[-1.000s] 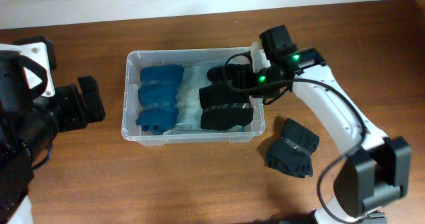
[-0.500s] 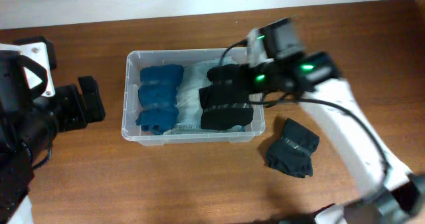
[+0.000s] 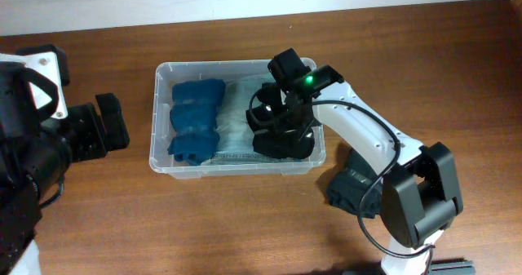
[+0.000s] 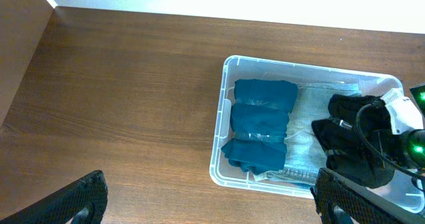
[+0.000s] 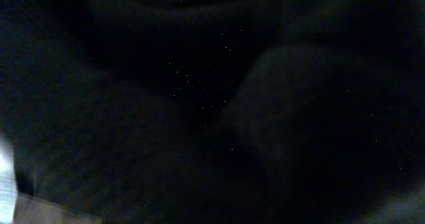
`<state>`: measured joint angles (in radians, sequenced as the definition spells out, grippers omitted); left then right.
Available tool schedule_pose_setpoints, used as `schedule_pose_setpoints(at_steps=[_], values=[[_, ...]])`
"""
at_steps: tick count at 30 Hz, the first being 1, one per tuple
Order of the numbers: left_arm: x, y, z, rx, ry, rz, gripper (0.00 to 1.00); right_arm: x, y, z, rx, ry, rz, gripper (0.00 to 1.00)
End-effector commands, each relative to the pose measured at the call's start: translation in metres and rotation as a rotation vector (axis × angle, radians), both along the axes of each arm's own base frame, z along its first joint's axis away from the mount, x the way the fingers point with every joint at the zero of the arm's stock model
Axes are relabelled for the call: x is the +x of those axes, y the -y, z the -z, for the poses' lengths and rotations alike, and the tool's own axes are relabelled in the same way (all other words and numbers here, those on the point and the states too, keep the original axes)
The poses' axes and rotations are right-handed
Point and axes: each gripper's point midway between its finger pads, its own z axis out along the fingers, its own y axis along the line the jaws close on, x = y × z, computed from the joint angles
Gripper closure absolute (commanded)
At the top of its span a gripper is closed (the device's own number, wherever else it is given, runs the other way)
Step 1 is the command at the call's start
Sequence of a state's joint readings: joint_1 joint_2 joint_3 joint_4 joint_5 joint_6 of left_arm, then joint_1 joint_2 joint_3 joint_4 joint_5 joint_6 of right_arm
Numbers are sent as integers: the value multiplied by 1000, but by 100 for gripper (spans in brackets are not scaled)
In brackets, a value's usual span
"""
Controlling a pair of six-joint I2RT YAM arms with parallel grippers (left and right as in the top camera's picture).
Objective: Pack container
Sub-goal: 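Grasp the upper black bundle and place it in the box's right side, then move the right gripper to the remaining black bundle and grasp it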
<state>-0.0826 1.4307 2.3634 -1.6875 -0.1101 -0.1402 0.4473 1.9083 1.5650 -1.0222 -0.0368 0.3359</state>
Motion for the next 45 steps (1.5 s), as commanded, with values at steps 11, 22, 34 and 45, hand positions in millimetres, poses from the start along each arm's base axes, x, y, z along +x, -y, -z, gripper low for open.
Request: schedule_pose_setpoints(at_steps=[11, 22, 34, 45], values=[[0, -3, 0, -2, -1, -21, 0, -14, 48, -195, 164, 371, 158, 2], [0, -3, 0, -2, -1, -21, 1, -66, 179, -174, 233, 125, 568, 2], [0, -3, 0, -2, -1, -21, 1, -128, 200, -13, 399, -251, 739, 2], [0, -3, 0, -2, -1, -21, 1, -161, 202, 66, 487, -269, 860, 2]])
